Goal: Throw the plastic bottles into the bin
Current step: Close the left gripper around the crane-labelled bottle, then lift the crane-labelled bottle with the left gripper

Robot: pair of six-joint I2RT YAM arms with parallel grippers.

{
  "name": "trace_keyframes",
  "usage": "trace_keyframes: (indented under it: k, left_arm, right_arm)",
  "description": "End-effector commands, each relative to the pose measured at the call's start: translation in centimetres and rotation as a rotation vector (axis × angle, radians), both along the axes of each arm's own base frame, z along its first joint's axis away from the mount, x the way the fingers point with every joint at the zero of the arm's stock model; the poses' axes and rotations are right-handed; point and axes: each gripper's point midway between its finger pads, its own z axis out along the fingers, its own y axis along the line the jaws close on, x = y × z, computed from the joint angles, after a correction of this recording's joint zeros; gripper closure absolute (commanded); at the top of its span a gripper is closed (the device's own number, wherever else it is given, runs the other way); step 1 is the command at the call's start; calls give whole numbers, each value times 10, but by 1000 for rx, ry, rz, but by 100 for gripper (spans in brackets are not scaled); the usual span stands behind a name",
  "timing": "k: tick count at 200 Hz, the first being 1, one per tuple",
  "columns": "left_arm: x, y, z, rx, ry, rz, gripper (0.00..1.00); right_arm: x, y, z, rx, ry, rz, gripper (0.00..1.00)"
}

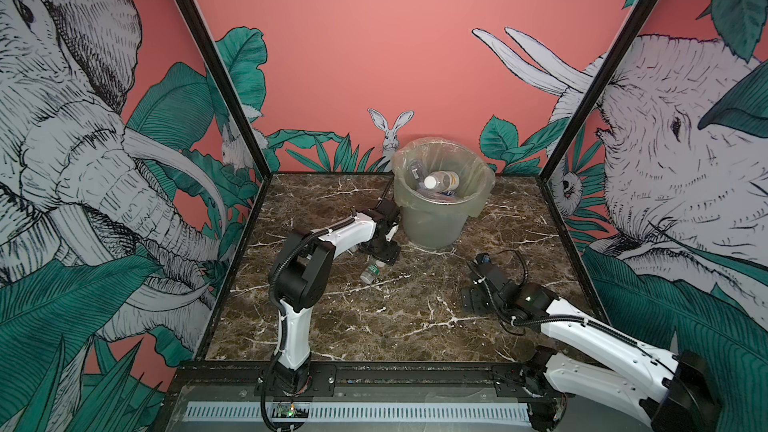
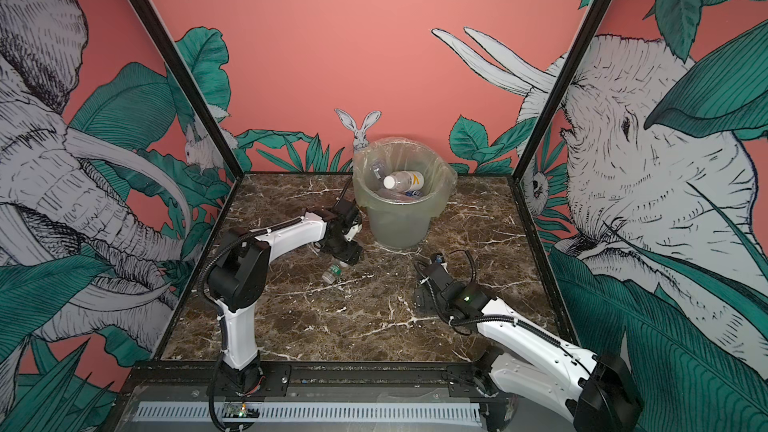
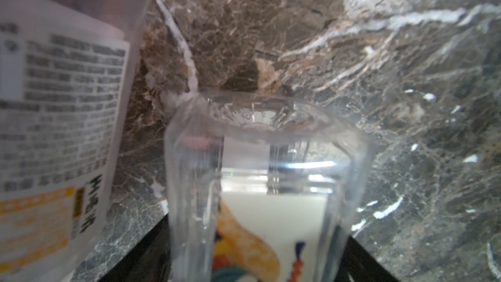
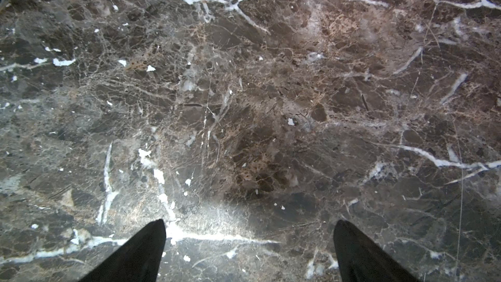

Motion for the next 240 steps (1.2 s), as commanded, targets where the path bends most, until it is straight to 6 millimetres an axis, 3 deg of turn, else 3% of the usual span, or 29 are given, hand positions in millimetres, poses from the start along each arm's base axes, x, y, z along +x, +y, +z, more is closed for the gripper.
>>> trace_keyframes:
  k: [1, 67, 109, 139, 240]
  left_arm:
    - [-7, 6, -5, 24, 27, -7, 20]
    - [-19, 12, -19, 31, 58, -8, 26]
    - [-29, 13, -16, -19, 39, 10, 45]
    - [-39, 9, -2, -105, -12, 16, 49]
    - [-93, 31, 51, -269, -242, 47, 54]
  right_arm:
    - [-2, -7, -4, -17, 0, -25, 1]
    - [-1, -5, -4, -10, 1, -24, 1]
    - [-2, -7, -3, -12, -1, -27, 1]
    - [-3, -6, -4, -10, 2, -26, 1]
    - [1, 1, -8, 5, 11, -18, 1]
